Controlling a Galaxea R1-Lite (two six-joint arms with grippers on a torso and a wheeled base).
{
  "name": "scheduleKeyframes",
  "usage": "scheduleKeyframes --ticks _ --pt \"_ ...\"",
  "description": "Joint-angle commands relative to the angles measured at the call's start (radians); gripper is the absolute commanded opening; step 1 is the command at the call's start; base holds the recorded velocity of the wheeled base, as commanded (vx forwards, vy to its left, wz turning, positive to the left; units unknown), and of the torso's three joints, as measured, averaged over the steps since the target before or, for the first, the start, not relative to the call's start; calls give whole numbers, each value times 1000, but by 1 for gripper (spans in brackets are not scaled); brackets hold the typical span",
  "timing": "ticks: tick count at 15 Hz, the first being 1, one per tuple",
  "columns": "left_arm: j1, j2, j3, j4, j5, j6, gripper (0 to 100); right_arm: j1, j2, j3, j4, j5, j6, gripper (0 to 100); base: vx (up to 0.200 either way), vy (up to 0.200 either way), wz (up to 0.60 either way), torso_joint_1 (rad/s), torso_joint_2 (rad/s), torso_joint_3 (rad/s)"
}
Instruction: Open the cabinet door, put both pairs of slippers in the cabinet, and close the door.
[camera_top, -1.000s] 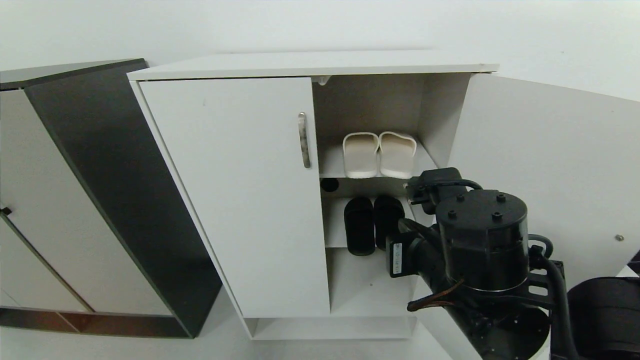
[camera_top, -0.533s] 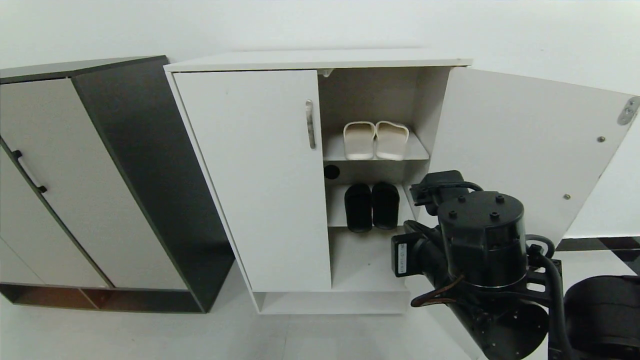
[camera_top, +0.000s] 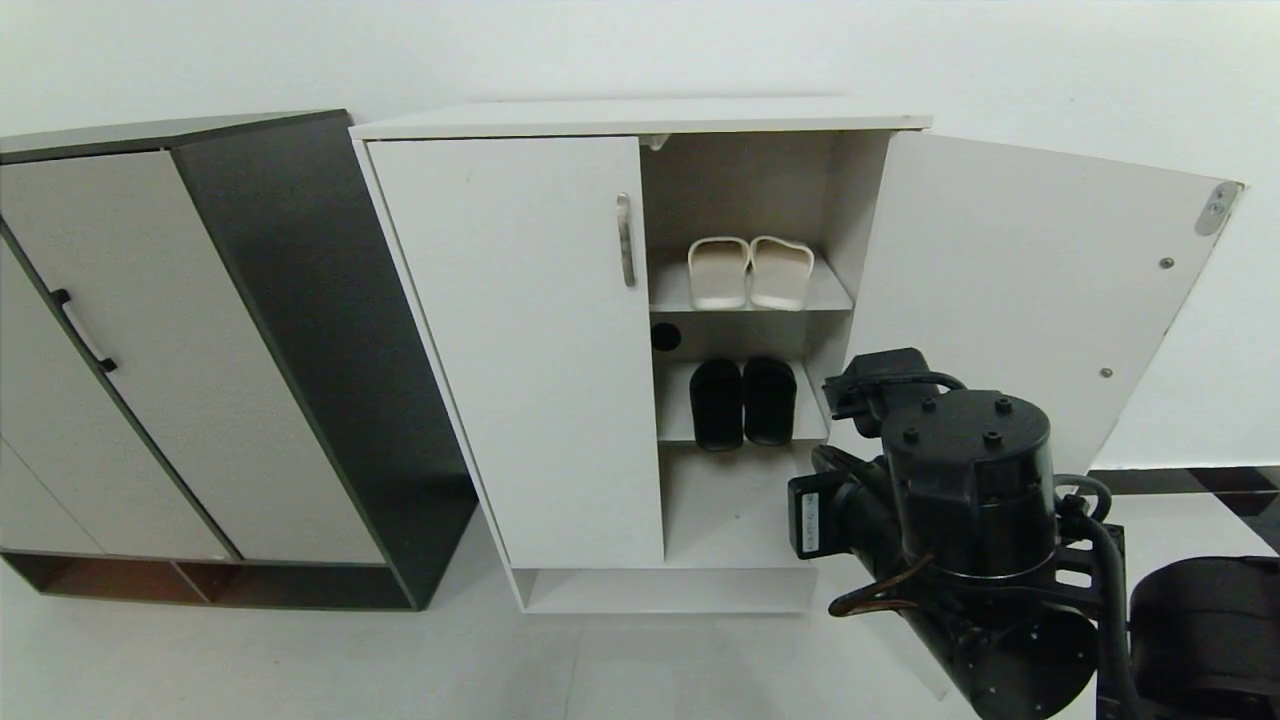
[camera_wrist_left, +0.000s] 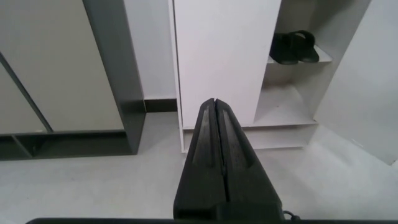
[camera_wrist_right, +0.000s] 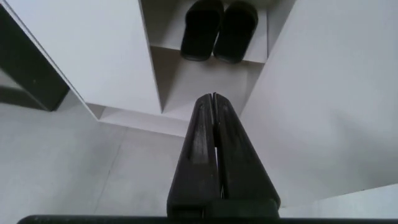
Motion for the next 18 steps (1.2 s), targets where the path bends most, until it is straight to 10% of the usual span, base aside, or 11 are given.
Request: scheduleKeyframes --ticks 1,10,18 --pt "0 0 0 0 0 0 0 0 2 1 -1 0 -1 0 0 0 0 0 0 0" --pt "0 0 0 0 0 0 0 0 12 7 -1 0 -2 0 0 0 0 0 0 0" --pt "0 0 0 0 0 0 0 0 12 7 -1 0 -2 0 0 0 0 47 -379 -336"
